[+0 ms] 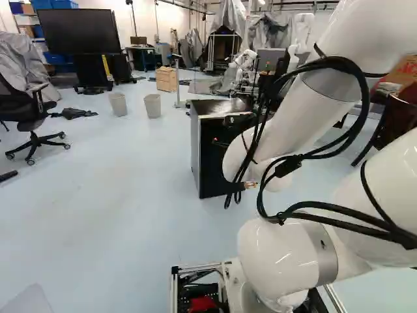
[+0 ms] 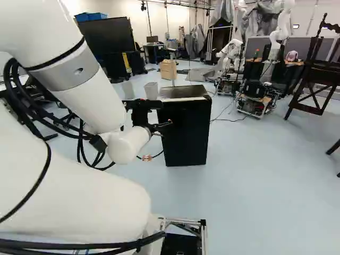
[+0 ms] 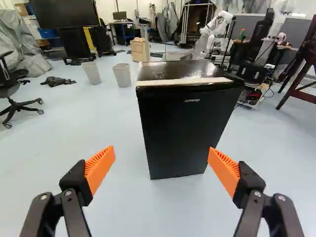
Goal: Grab a drink from the fridge
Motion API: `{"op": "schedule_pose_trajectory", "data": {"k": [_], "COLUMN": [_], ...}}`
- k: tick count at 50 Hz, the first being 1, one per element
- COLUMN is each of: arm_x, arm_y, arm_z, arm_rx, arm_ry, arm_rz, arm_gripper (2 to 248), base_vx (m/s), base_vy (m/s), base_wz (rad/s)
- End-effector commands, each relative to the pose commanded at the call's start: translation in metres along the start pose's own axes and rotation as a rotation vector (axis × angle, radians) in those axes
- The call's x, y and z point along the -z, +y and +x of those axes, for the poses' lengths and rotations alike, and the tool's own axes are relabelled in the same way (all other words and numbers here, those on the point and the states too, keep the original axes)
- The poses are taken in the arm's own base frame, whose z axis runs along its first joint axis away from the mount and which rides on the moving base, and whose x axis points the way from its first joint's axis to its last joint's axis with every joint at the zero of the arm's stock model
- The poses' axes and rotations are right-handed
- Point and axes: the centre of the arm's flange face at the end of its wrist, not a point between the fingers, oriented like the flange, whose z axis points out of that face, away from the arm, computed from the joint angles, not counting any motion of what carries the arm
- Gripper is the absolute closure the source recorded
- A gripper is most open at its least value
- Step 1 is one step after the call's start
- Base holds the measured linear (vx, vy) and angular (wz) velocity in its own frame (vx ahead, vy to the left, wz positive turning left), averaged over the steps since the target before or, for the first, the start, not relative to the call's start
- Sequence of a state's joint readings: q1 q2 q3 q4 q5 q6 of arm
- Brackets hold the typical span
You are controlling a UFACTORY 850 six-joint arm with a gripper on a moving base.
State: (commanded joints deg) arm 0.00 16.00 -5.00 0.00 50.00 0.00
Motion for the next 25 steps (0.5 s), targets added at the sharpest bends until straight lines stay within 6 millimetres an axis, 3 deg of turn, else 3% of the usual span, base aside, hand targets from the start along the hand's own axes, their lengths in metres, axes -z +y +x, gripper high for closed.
{"op": "schedule_pose_trajectory", "data": {"k": [25], "arm_x": [0.0], "arm_y": [0.0], "arm_z": [0.0], "arm_rx": [0.0], "arm_ry": [0.0], "arm_rz": [0.0], "arm_gripper": [3], "base_vx": [0.078], "base_vy": [0.054], "base_wz": [-0.014]}}
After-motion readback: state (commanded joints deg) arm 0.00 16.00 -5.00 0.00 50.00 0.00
